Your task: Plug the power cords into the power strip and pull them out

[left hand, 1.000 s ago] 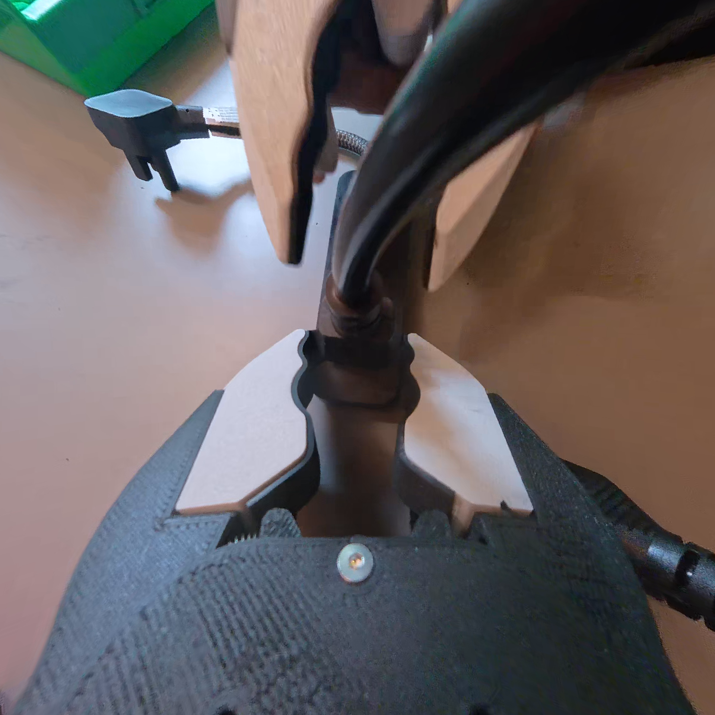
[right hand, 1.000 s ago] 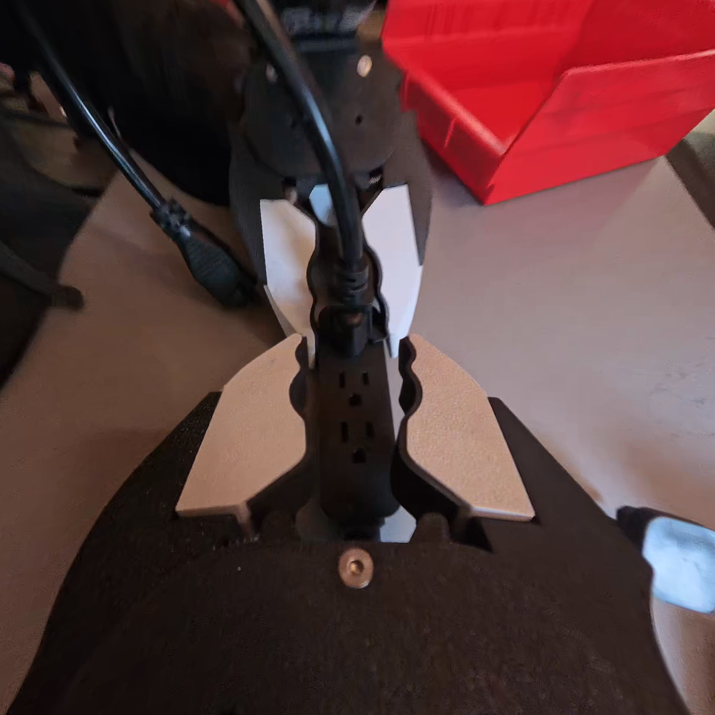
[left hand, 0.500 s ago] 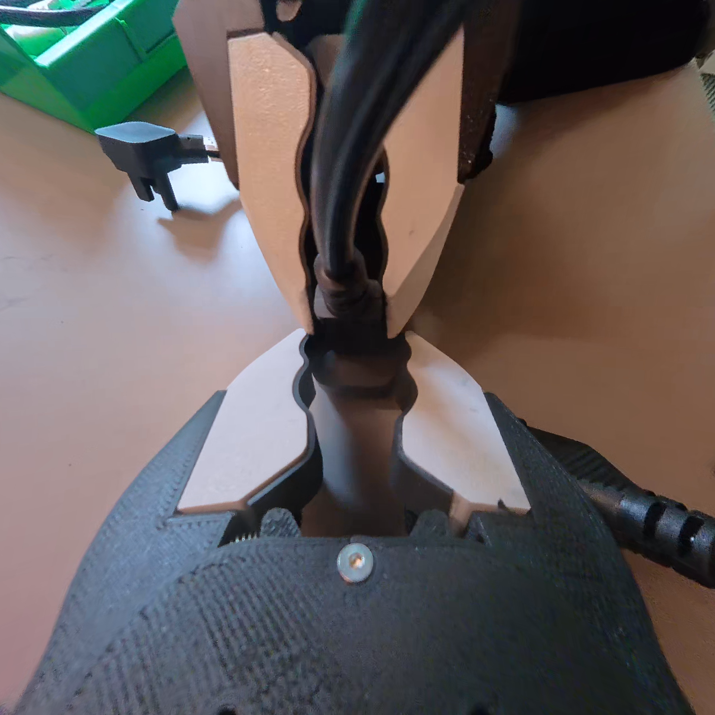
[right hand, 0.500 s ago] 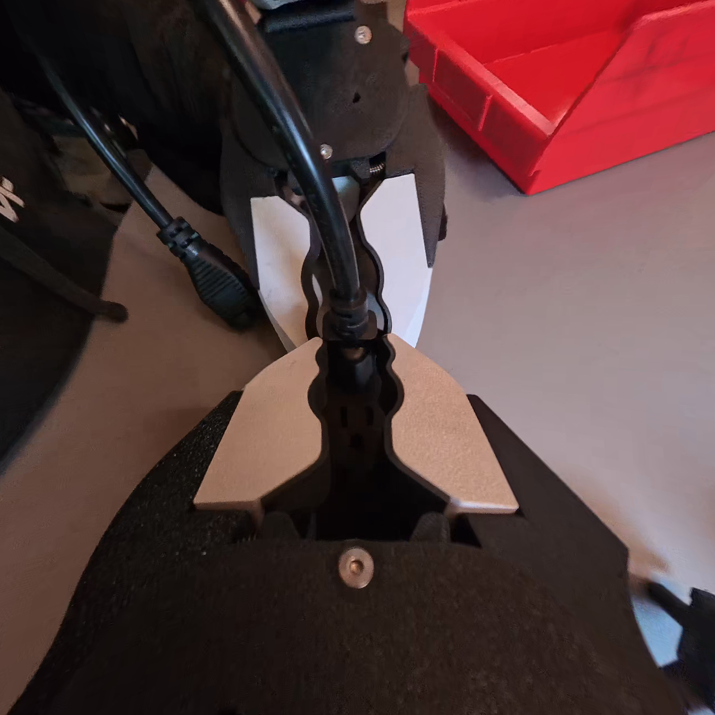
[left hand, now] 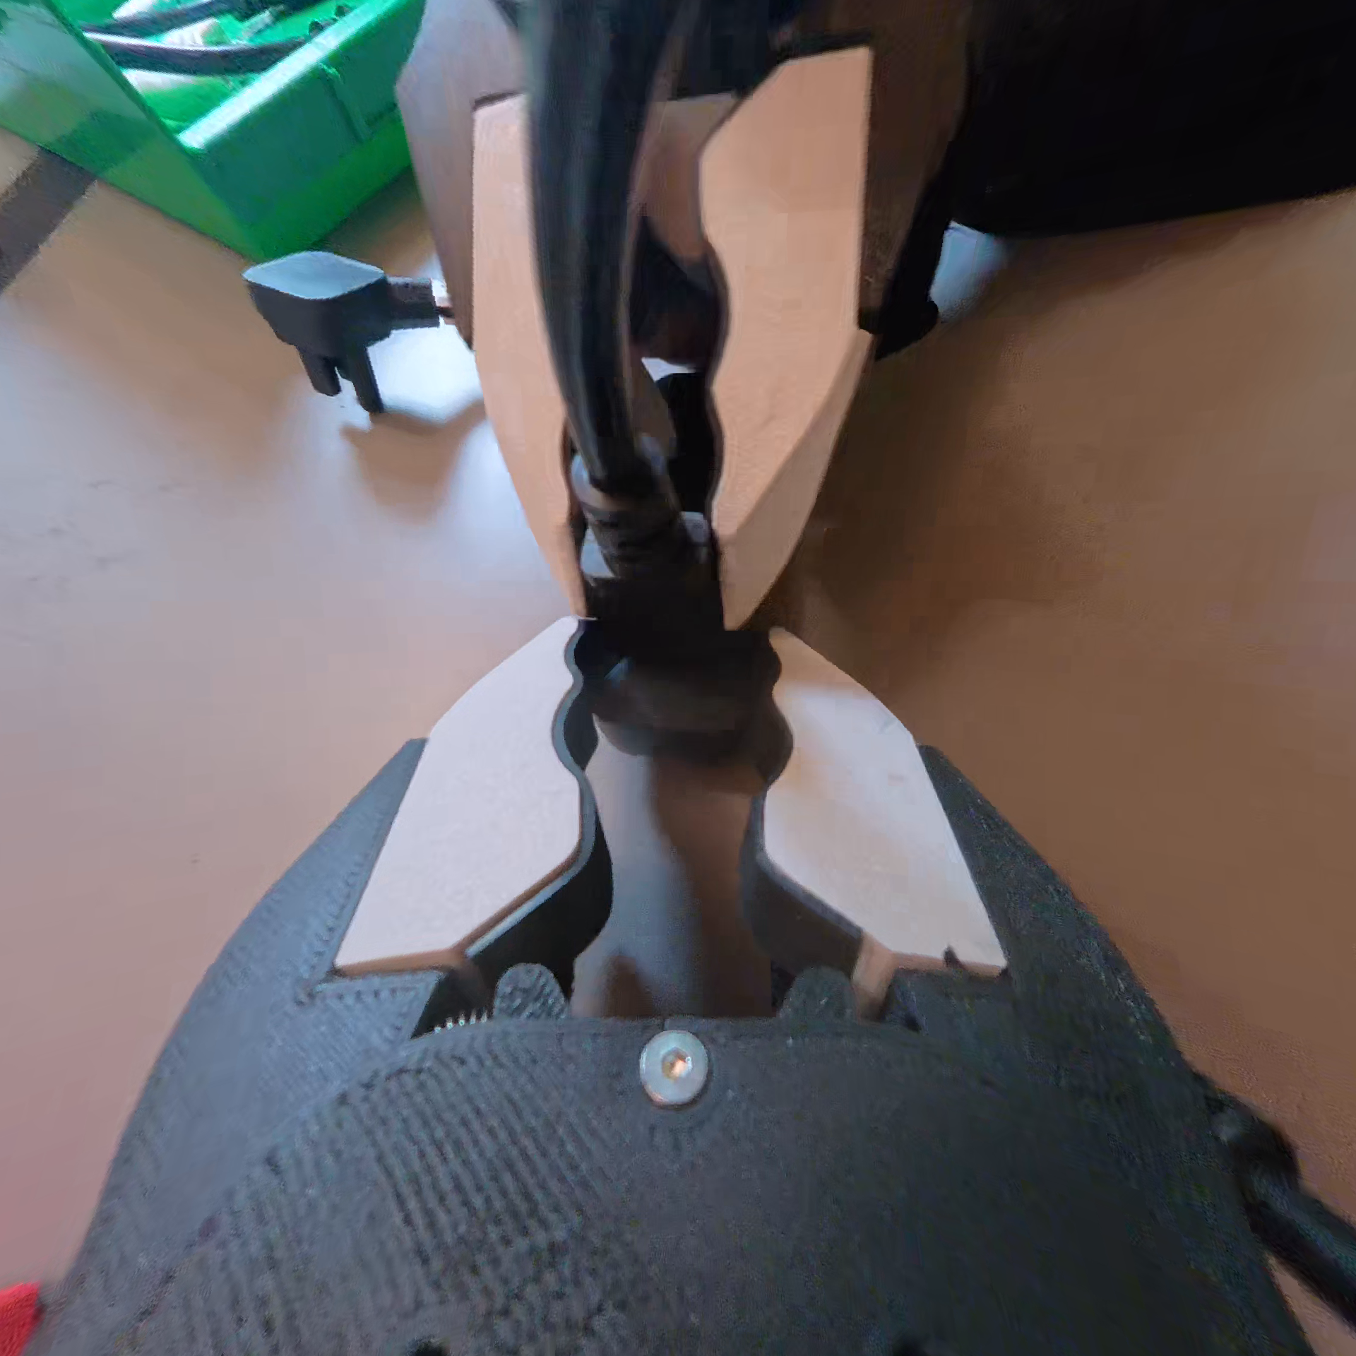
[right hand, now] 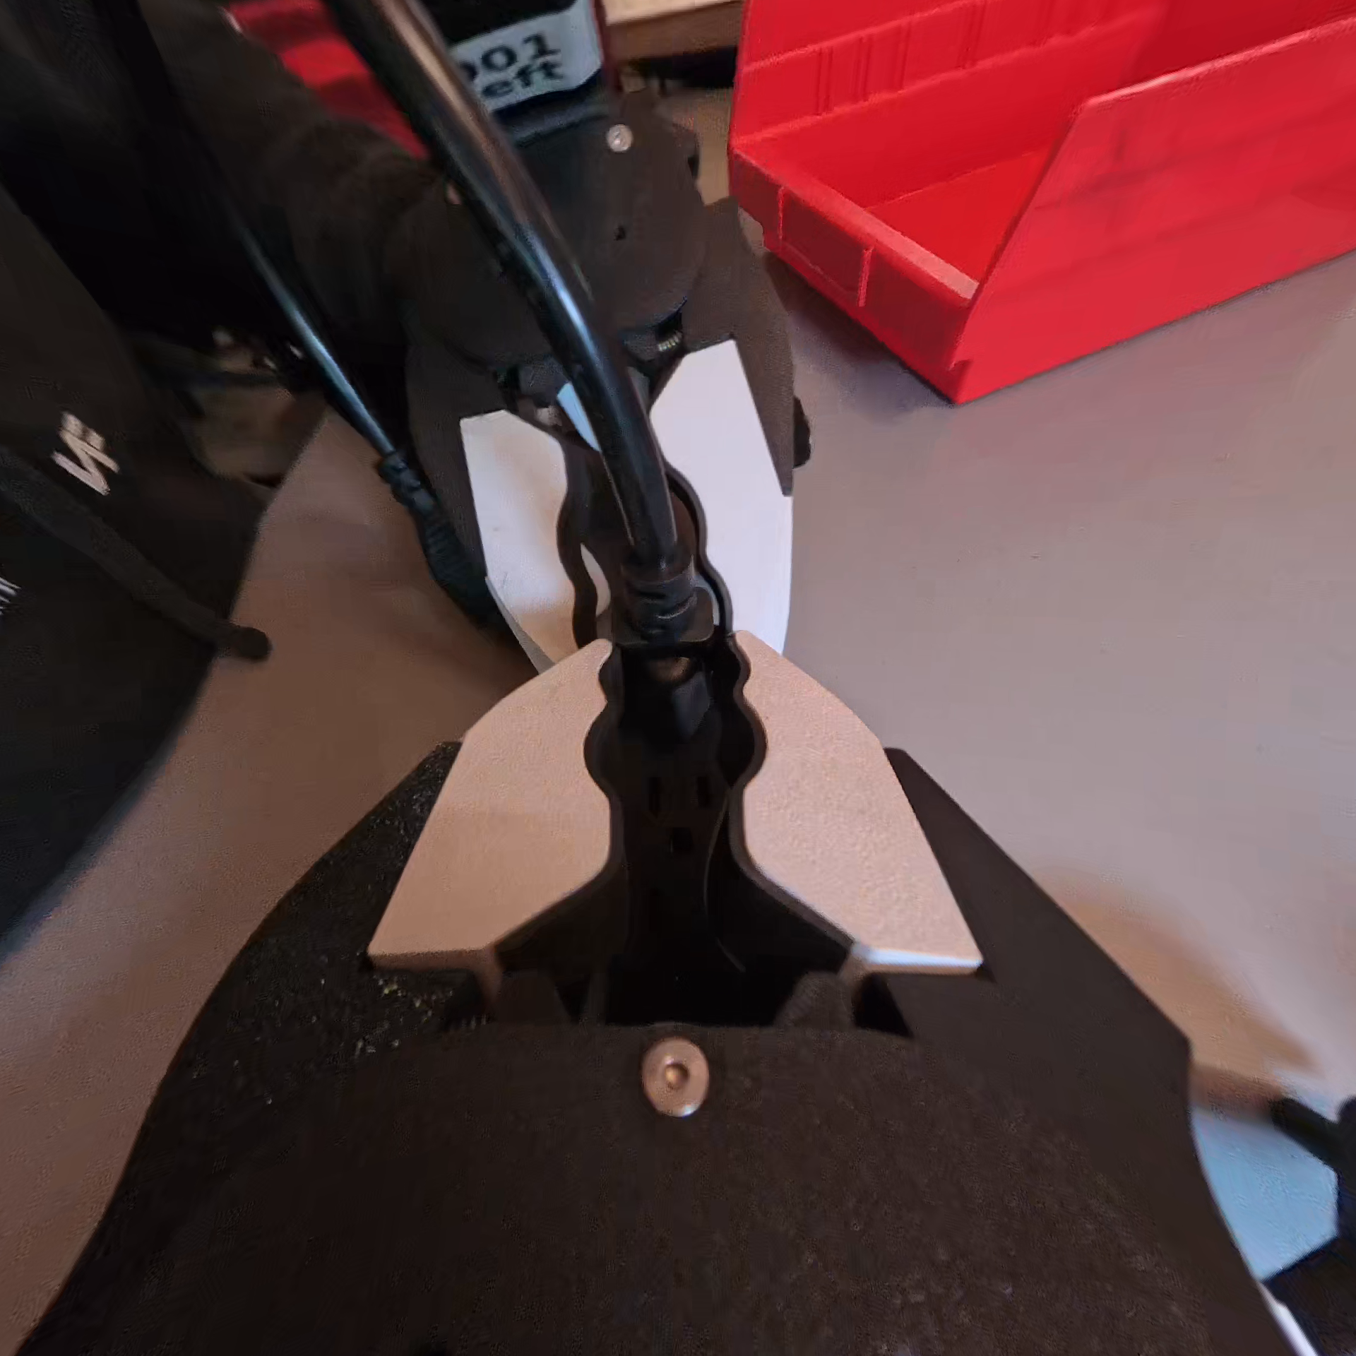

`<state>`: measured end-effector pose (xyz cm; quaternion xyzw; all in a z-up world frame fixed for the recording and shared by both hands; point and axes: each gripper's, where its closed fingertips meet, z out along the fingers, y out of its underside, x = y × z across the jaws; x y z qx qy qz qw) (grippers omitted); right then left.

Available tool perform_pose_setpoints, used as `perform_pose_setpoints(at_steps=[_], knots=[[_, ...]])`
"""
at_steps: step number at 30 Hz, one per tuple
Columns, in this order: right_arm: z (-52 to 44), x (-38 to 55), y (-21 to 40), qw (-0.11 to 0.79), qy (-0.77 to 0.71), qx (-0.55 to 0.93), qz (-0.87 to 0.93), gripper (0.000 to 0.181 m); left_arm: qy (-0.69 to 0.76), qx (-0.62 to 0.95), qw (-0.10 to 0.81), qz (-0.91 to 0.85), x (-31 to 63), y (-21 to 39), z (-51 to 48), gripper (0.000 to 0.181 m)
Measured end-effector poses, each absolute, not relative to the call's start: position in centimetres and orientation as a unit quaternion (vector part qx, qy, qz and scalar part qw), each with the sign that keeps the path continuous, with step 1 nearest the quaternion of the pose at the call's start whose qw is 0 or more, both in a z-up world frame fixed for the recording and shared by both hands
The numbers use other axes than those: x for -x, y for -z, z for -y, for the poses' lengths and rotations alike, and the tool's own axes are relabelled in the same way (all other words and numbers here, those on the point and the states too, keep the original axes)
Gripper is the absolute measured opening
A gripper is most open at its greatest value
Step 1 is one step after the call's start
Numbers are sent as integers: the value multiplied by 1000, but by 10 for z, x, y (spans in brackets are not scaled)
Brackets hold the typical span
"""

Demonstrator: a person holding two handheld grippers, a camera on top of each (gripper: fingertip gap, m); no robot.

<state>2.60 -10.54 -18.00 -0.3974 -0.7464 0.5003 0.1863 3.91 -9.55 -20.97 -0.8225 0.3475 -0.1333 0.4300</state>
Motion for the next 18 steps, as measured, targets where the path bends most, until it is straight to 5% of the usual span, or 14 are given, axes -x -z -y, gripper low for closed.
perform_pose_setpoints(at_steps=[11,14,18], knots=[[108,-29,181,275,-440,334,787,24,137,834,412,-340,-38,213,93,43],[112,-30,184,279,-427,317,800,25,116,849,401,-325,-30,216,90,67],[113,-31,184,284,-424,310,802,25,117,850,386,-339,-34,218,95,61]])
